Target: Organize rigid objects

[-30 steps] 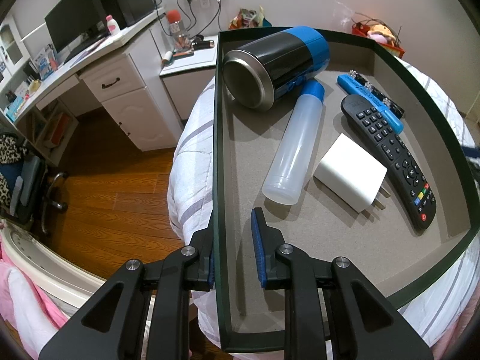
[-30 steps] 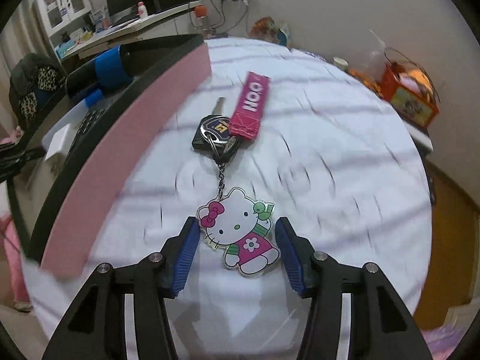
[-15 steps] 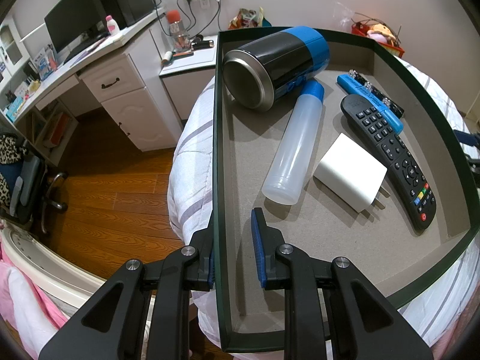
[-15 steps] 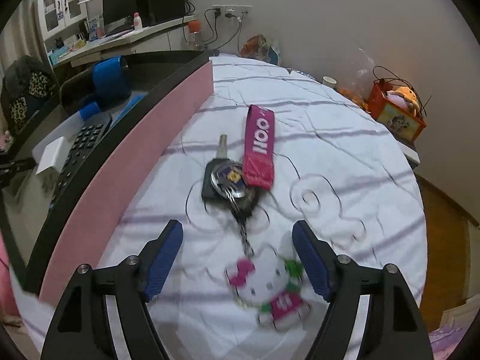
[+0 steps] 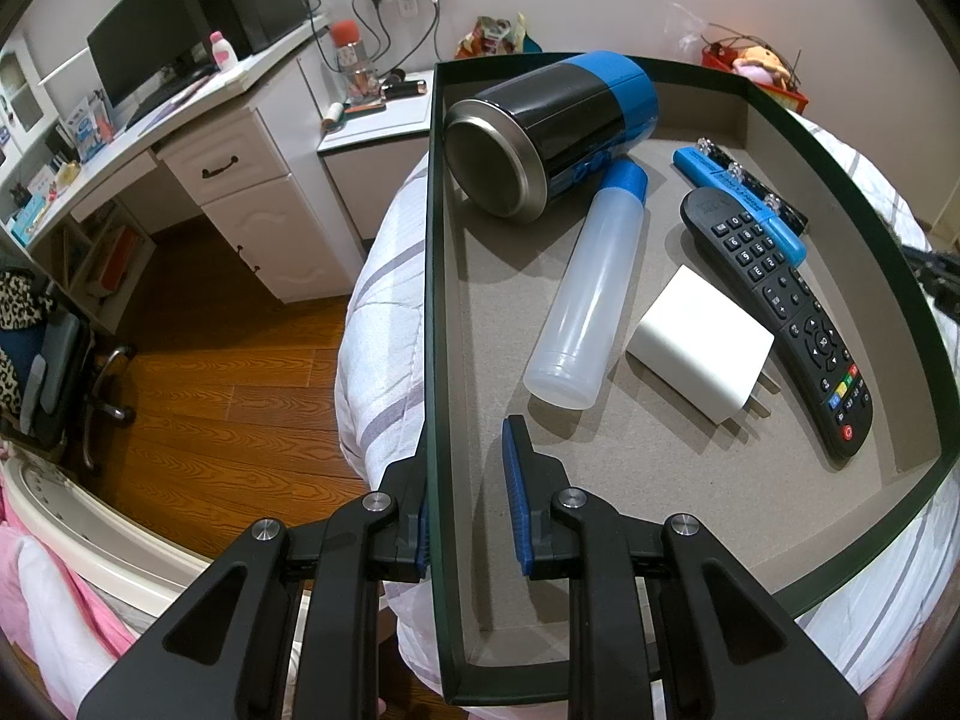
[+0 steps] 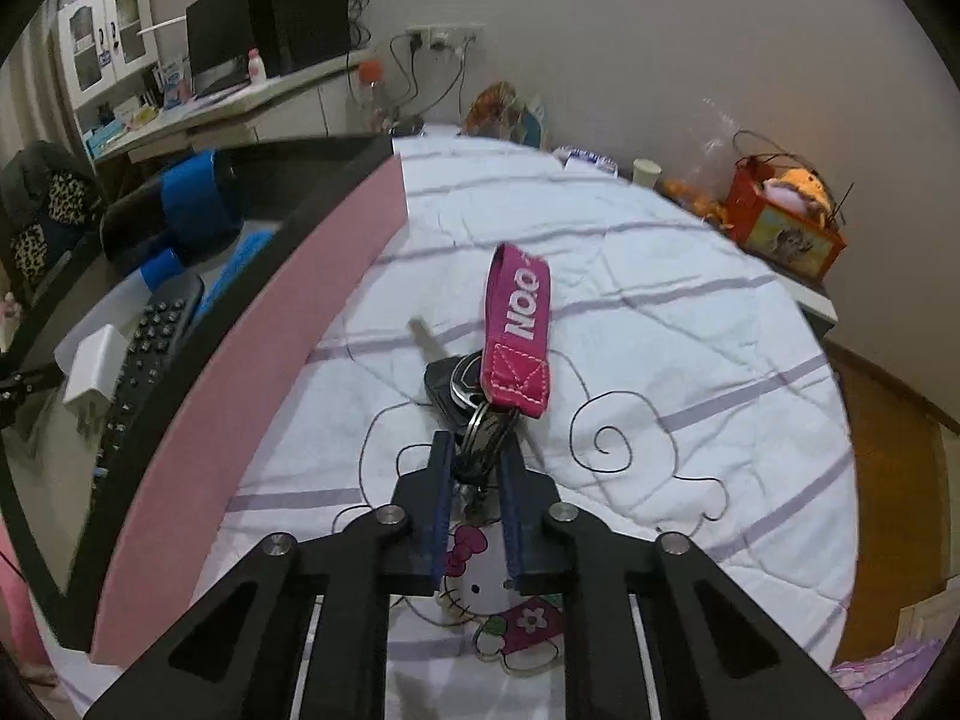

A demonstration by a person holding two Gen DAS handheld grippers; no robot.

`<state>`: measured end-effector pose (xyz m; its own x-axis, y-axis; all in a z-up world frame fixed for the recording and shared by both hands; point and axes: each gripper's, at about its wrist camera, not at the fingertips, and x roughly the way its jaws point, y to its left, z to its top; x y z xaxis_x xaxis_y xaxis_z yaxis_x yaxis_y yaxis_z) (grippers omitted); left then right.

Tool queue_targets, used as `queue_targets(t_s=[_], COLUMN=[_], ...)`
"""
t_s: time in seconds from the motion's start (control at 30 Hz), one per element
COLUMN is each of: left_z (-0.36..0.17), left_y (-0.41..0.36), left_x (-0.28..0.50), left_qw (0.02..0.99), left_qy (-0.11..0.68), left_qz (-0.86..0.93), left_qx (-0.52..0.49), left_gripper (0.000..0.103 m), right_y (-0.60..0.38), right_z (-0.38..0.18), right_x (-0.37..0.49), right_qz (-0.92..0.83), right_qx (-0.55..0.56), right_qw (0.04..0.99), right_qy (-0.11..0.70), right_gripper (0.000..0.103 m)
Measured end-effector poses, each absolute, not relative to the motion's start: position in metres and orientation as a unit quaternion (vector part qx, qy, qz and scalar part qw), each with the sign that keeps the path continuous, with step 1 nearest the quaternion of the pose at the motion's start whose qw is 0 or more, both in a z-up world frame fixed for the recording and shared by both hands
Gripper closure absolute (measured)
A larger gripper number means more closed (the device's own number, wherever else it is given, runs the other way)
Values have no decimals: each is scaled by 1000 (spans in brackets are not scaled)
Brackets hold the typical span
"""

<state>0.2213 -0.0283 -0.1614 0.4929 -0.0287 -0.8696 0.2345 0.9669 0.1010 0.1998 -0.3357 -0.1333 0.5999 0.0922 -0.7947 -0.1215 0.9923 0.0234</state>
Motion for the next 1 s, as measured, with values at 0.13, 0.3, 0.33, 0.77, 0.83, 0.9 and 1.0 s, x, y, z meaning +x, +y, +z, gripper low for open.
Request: queue_targets(t_s=[0.13, 0.3, 0.33, 0.77, 0.83, 0.9, 1.0], left_z=[-161, -161, -161, -161, -161, -161, -161], left_y=[-28, -28, -28, -28, -29, -29, -29], left_x=[221, 221, 222, 221, 222, 221, 222], left_qw=[858, 858, 858, 858, 858, 858, 858], left_qy=[497, 497, 497, 497, 498, 498, 497], left_qz=[-77, -77, -77, -78, -78, -78, -80], left_qx=[103, 103, 103, 102, 103, 103, 100], left_gripper=[85, 85, 85, 85, 85, 85, 85], right_y=[-335, -333, -333, -318, -315, -317, -322], right_z=[-119, -99, -95, -59, -59, -62, -77], right_x=[194, 189, 189, 198, 198, 202, 210], right_qz=[62, 65, 66, 78, 81, 73, 67], right_qx=[-12, -8, -7, 6, 3, 7, 19], right_qw=[904, 913, 914, 929, 928, 927, 917], right_qy=[424, 404, 401, 361, 363, 369, 392], right_gripper=[92, 93, 93, 97, 97, 97, 96])
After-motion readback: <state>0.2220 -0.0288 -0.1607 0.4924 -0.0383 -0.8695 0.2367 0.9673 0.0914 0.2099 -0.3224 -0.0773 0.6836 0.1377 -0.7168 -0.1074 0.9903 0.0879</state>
